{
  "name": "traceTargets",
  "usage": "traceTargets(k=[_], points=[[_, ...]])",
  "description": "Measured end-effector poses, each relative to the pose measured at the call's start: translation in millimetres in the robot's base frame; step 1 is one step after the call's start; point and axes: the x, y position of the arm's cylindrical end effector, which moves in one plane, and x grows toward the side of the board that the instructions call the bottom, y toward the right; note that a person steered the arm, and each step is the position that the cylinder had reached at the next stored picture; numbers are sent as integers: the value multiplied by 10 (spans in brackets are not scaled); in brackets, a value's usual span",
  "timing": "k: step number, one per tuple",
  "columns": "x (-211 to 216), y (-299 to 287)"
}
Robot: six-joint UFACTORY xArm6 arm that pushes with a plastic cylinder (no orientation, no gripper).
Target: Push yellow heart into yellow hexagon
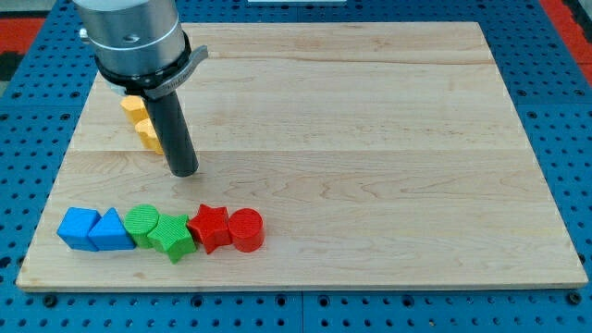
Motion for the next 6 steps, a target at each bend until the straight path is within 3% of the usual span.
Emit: traceTargets(k=[6], points=[[-16,-64]])
